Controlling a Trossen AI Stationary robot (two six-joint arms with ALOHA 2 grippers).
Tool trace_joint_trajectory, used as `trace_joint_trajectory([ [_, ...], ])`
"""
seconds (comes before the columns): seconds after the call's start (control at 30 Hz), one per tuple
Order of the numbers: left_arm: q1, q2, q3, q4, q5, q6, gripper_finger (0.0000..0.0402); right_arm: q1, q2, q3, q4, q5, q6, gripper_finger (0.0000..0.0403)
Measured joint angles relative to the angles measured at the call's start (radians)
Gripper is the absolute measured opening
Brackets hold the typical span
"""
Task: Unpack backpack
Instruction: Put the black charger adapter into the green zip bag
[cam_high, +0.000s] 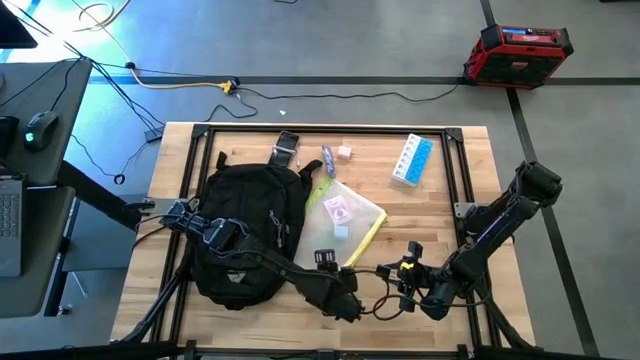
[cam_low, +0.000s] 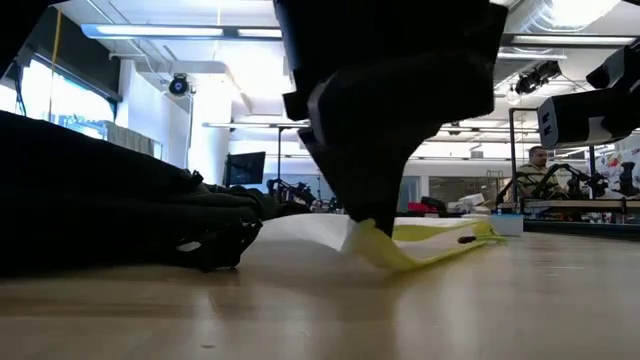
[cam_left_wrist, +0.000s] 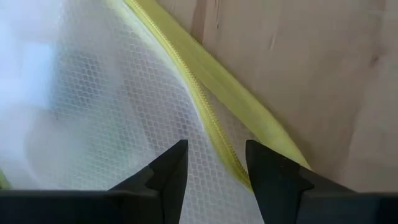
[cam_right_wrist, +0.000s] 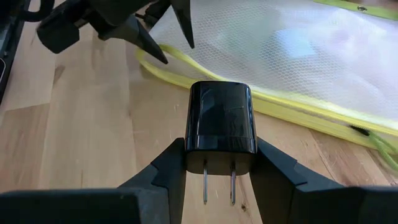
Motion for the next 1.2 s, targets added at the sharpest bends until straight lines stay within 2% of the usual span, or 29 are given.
trace_joint_trajectory([
  [0.2,0.014,0.007,0.001,-0.019,0.054,-0.032,0.0106,0.000,0.000,0.000,0.000,-0.002,0.000,0.0118],
  [0.33,0.019,0.009,0.001,-0.042,0.054,-0.014,0.0026,0.000,0.000,0.000,0.000,-0.002,0.000,0.0118],
  [0.4,0.015,0.007,0.004,-0.062,-0.001,-0.019,0.0009,0.000,0.000,0.000,0.000,-0.003,0.001,0.0118],
  [0.6,-0.025,-0.014,0.069,-0.232,-0.308,-0.166,0.0002,-0.020,0.030,0.000,0.027,-0.008,0.008,0.0118],
  [0.67,-0.040,-0.017,0.084,-0.269,-0.375,-0.213,0.0001,-0.056,0.058,0.000,0.053,-0.026,0.002,0.0118],
  [0.97,-0.085,-0.013,0.095,-0.268,-0.423,-0.265,0.0000,-0.329,0.142,0.000,0.321,-0.151,-0.218,0.0118],
  [1.13,-0.084,-0.012,0.095,-0.262,-0.452,-0.239,0.0000,-0.455,0.226,0.000,0.565,-0.265,-0.331,0.0118],
  [1.2,-0.078,-0.012,0.095,-0.254,-0.454,-0.222,0.0000,-0.491,0.272,0.000,0.667,-0.268,-0.363,0.0118],
])
